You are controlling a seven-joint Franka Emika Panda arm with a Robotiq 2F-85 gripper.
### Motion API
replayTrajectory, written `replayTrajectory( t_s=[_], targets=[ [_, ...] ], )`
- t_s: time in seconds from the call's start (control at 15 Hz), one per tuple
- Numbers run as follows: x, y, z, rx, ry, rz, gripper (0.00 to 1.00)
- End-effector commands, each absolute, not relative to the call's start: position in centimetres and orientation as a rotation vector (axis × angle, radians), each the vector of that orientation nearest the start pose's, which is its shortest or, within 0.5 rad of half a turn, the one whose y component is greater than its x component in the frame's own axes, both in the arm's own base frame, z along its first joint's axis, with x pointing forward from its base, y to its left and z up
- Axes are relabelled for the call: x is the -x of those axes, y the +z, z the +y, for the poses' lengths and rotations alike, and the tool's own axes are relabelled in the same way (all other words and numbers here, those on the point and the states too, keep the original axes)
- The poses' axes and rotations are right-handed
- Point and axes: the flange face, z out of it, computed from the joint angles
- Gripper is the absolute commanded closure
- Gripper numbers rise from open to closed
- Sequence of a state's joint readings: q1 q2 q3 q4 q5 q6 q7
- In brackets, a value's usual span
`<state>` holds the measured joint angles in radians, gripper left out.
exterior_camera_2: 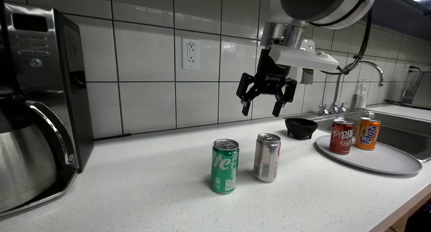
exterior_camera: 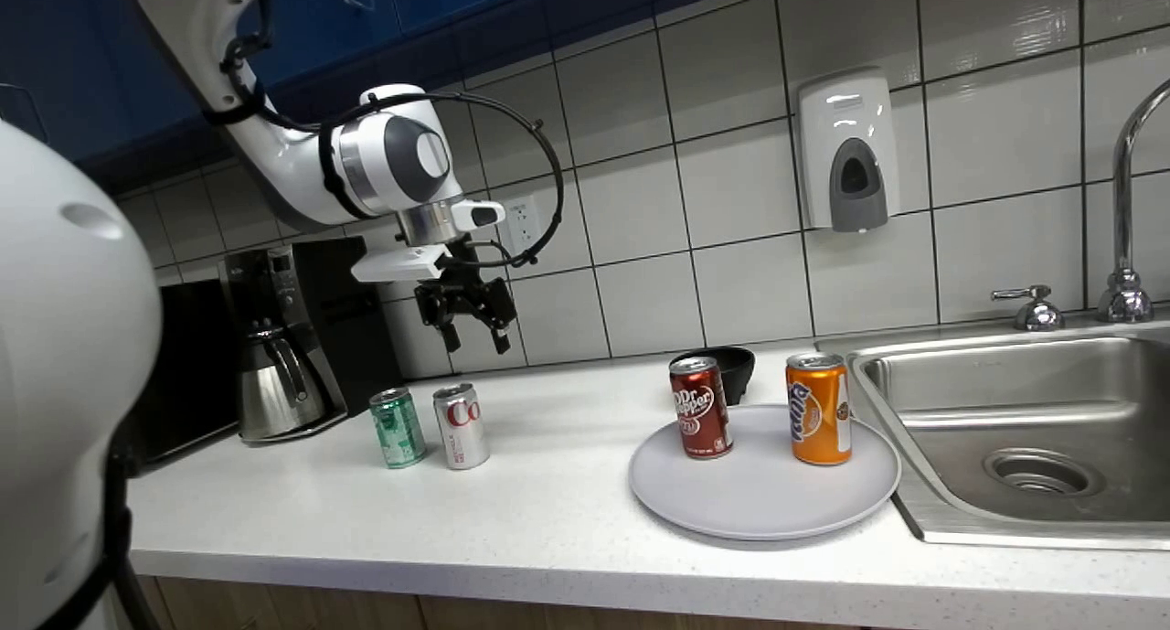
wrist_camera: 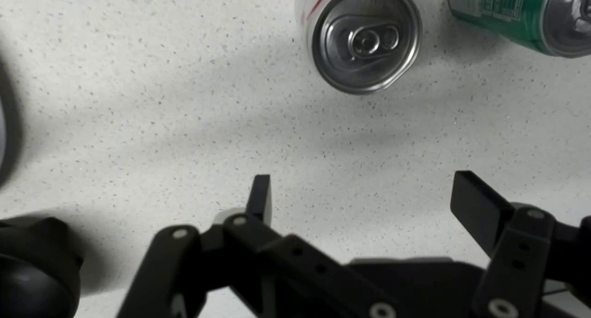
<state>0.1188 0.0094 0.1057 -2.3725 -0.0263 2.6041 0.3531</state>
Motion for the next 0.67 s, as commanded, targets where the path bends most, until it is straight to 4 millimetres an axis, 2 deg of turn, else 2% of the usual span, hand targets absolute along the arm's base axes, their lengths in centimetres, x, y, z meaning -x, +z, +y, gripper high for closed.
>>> replayTrajectory(
  t_s=[0.0, 0.2, 0.6],
  targets=[
    [-50.7, 33.7, 13.3, 3.091, -0.302, 0.102, 0.0],
    [-50.2, 33.1, 14.1, 3.095, -0.28, 0.085, 0.0],
    [-49.2, 32.9, 14.0, 3.104, -0.267, 0.091, 0.0]
  ],
)
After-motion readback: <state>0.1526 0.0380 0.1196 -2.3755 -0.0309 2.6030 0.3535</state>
